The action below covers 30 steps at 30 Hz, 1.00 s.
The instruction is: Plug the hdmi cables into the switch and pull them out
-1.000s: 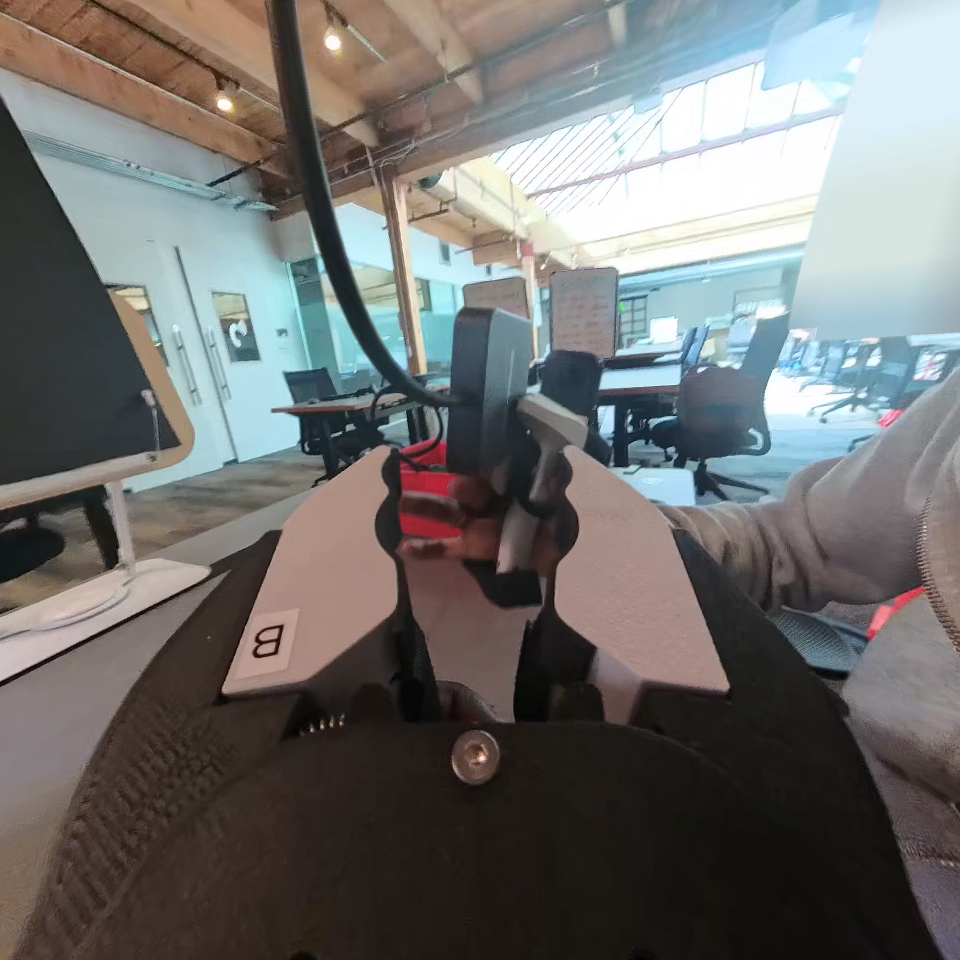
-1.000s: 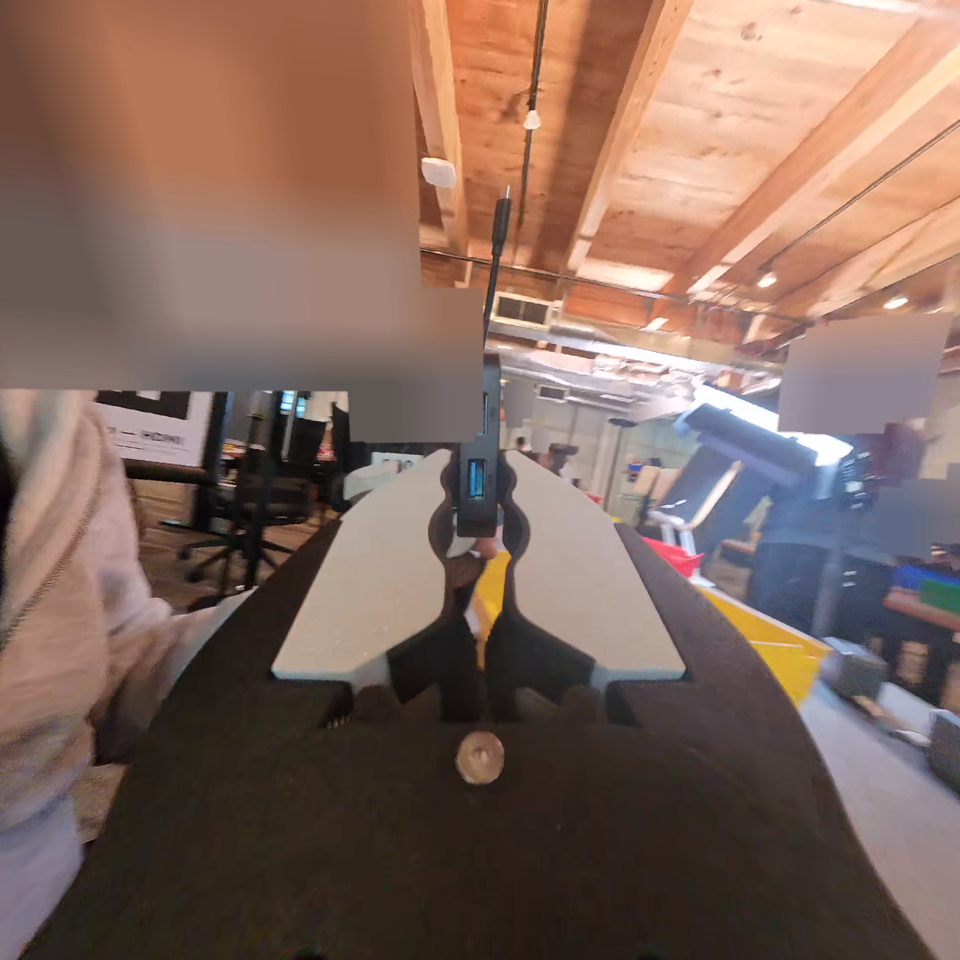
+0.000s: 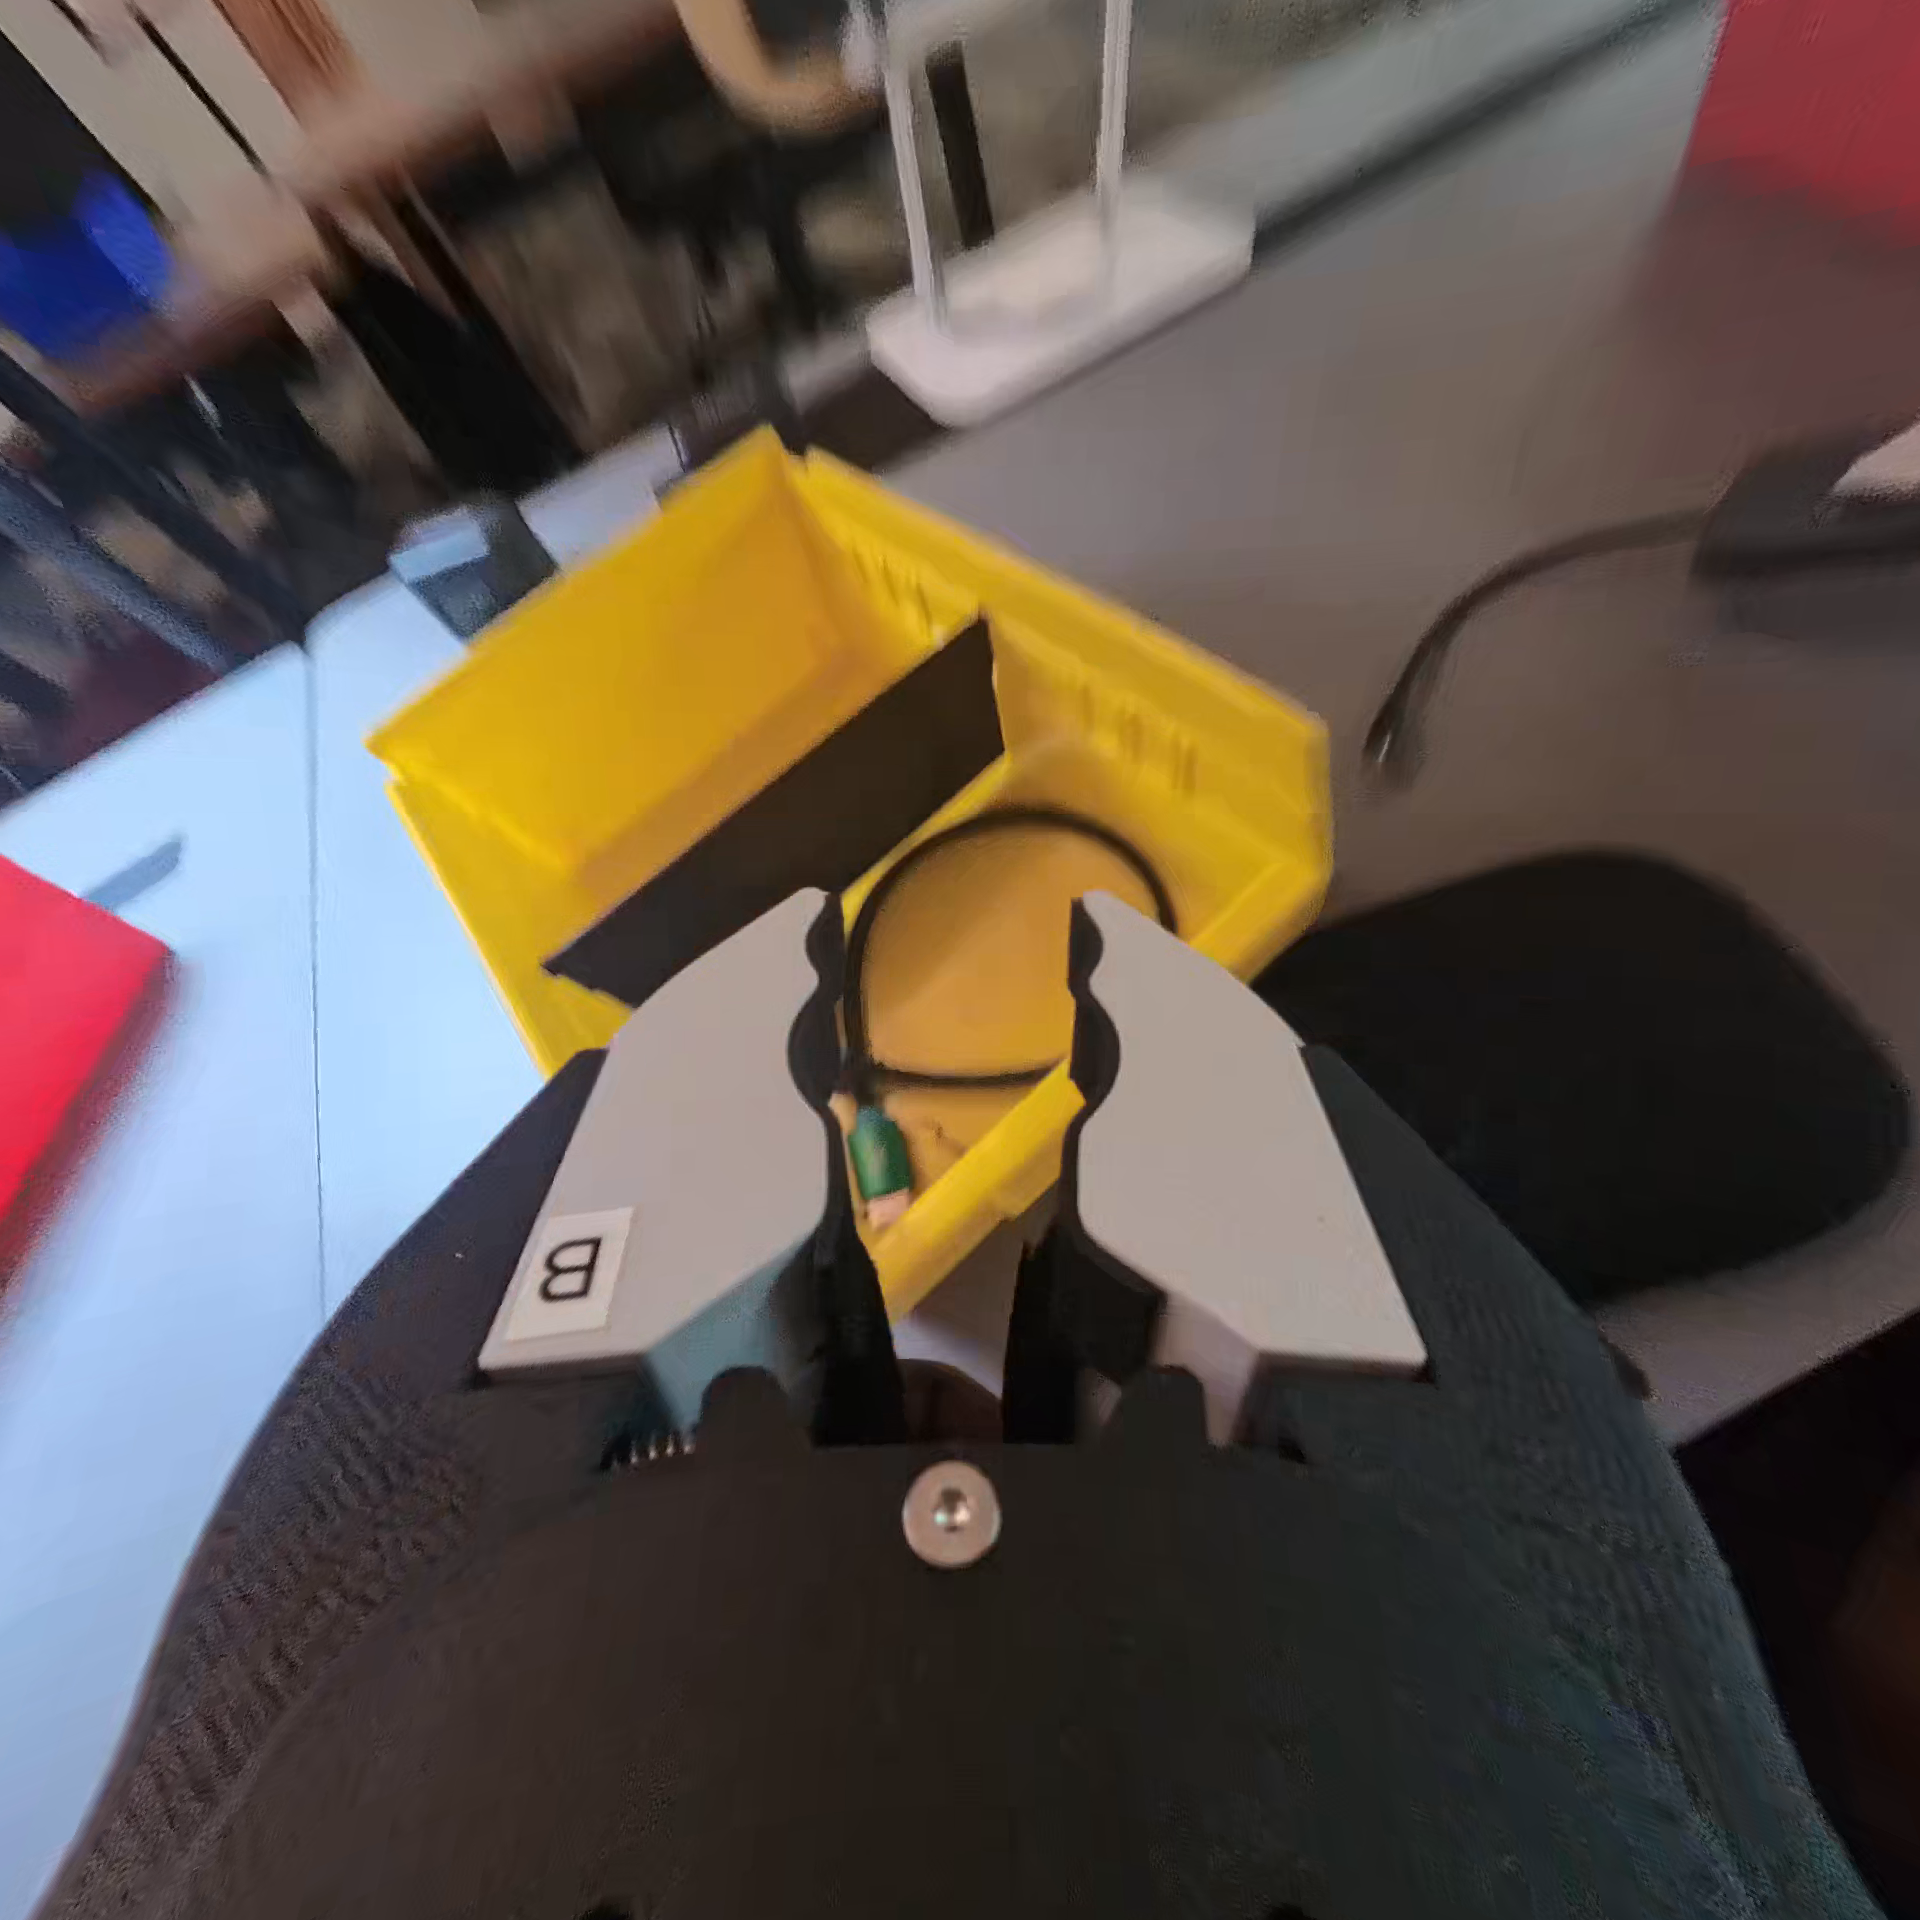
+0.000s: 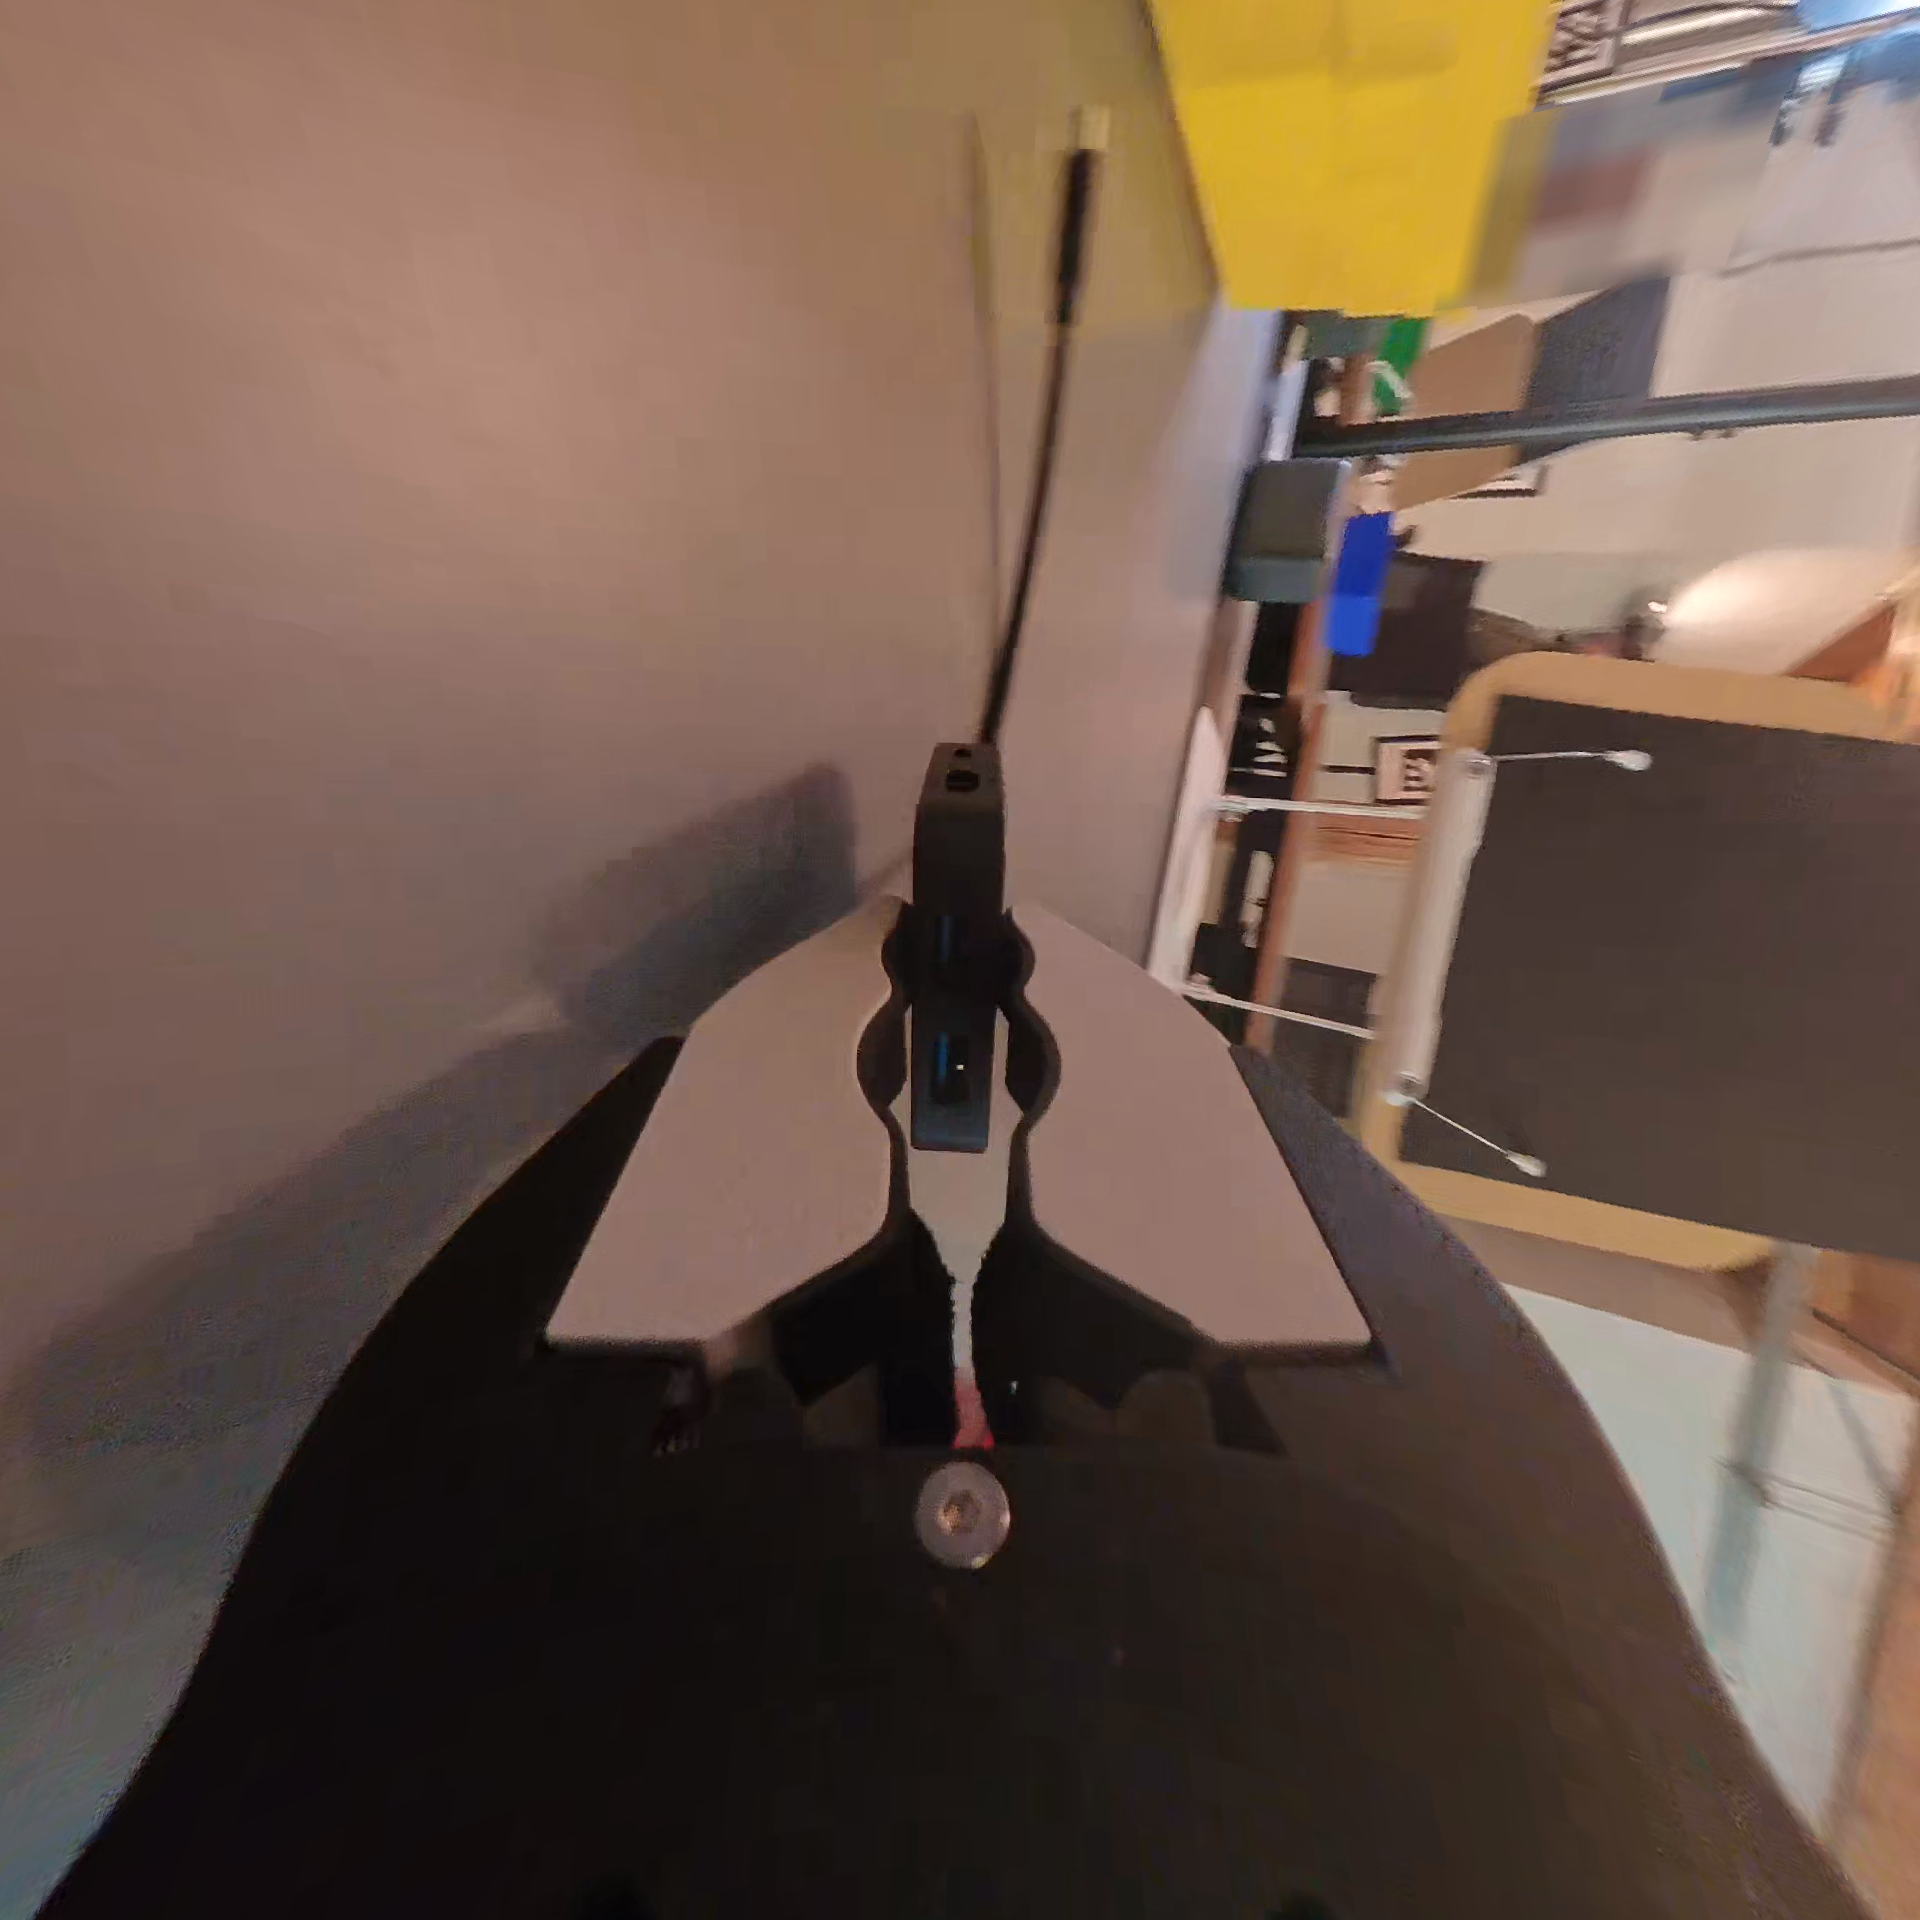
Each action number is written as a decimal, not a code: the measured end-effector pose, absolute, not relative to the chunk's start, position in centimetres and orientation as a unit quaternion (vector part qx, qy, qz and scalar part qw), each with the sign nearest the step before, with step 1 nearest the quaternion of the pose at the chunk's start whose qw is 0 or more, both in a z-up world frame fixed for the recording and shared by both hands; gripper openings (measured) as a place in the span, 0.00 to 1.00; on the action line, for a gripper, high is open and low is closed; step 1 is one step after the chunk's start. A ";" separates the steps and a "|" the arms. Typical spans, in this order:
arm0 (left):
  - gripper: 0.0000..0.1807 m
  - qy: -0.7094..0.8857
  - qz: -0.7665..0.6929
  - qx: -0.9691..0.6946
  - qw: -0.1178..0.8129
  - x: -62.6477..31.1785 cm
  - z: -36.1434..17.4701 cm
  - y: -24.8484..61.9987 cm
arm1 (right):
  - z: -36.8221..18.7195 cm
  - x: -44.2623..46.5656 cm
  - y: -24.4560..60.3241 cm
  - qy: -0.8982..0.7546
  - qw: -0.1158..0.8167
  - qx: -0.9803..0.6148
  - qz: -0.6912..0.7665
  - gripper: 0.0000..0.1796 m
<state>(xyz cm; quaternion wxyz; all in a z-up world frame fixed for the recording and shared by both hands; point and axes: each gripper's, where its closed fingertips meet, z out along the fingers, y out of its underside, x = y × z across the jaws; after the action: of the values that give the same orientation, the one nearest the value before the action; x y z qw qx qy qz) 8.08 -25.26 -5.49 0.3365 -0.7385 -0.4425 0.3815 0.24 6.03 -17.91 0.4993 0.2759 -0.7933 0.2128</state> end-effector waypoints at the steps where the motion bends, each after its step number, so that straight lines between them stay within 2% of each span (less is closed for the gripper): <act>1: 0.24 -0.455 0.343 -0.765 0.300 7.3 -6.7 -25.8 | -18.5 0.5 6.1 -0.804 0.481 0.279 0.213 0.09; 5: 0.27 -0.517 0.188 -0.819 0.163 5.3 -11.7 -28.2 | -20.0 1.4 6.4 -0.849 0.400 0.263 0.225 0.21; 8: 0.30 -0.576 0.128 -0.803 0.085 4.4 -14.9 -30.3 | -18.9 2.9 5.7 -0.863 0.317 0.216 0.329 0.31; 10: 0.30 -0.602 0.111 -0.788 0.066 3.9 -16.5 -30.9 | -16.8 3.4 5.2 -0.846 0.280 0.178 0.418 0.35; 14: 0.29 -0.632 0.089 -0.769 0.039 3.5 -19.2 -31.5 | -12.9 3.6 5.3 -0.792 0.277 0.150 0.523 0.36; 17: 0.23 -0.641 0.066 -0.765 0.013 3.7 -20.6 -31.7 | -11.5 3.9 5.3 -0.766 0.281 0.144 0.560 0.37; 19: 0.17 -0.658 0.080 -0.749 0.018 3.4 -20.6 -32.2 | -11.2 3.9 5.3 -0.758 0.288 0.145 0.566 0.37; 24: 0.11 -0.641 0.144 -0.754 0.027 2.6 -19.9 -32.0 | -10.6 3.6 5.5 -0.745 0.311 0.145 0.571 0.35; 30: 0.08 -0.588 0.329 -0.737 0.051 1.8 -11.5 -31.2 | -9.0 3.8 5.7 -0.712 0.325 0.138 0.608 0.33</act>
<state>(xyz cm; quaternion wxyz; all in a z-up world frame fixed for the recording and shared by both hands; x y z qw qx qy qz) 1.84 -31.21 -11.49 0.0512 -0.7371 -0.5879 0.3291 3.80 5.71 -9.04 0.3247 0.1380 -0.7116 0.6076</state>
